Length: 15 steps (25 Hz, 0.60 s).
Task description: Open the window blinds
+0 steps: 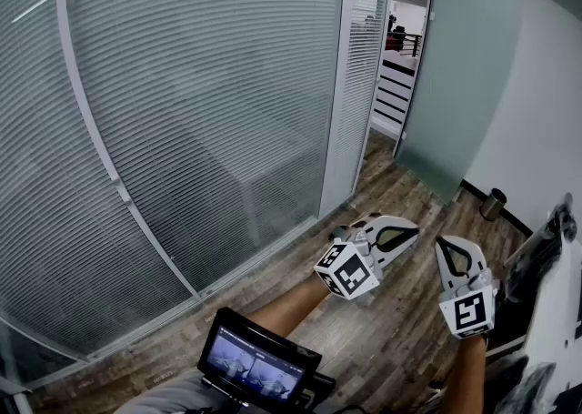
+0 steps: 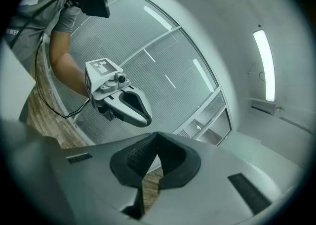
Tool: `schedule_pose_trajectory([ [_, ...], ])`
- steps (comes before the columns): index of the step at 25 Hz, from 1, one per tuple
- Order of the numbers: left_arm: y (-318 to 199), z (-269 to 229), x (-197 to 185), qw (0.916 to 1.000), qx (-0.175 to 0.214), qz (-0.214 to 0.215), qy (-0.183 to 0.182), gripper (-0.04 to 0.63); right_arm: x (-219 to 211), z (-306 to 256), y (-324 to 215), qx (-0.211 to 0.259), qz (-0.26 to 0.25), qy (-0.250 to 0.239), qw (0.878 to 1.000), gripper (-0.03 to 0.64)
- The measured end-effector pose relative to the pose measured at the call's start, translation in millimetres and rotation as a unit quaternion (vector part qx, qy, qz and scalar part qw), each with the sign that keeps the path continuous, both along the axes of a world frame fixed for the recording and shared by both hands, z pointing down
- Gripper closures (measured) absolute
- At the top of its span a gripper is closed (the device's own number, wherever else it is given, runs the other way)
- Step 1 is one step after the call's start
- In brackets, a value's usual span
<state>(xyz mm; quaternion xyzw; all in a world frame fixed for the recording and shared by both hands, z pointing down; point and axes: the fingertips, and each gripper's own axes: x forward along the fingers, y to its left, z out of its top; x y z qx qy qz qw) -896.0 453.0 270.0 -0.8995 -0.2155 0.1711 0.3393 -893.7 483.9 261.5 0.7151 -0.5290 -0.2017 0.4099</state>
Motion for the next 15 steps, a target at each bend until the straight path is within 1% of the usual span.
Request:
schedule_pose_trajectory([
  [3, -3.8, 12.3, -0.6, 1.0000, -0.003, 0.002, -0.005, 0.591, -0.1, 11.2, -2.4, 0.002, 0.005, -0.009, 1.000, 0.614],
  [7, -12.2, 20.3, 4.0, 0.9999, -0.003, 0.007, -0.013, 0.591, 3.6, 17.4, -9.2, 0.001, 0.009, -0.008, 1.000, 0.614],
  [12, -20.6, 27.5, 14.7, 0.9996, -0.005, 0.013, -0.024, 0.591, 13.7, 20.8, -16.0, 0.010, 0.017, -0.018, 1.000, 0.614],
  [15, -32.7, 36.1, 13.2, 0.9992, -0.008, 0.022, -0.031, 0.591, 9.9, 23.2, -24.9, 0.019, 0.022, -0.021, 0.999, 0.614],
])
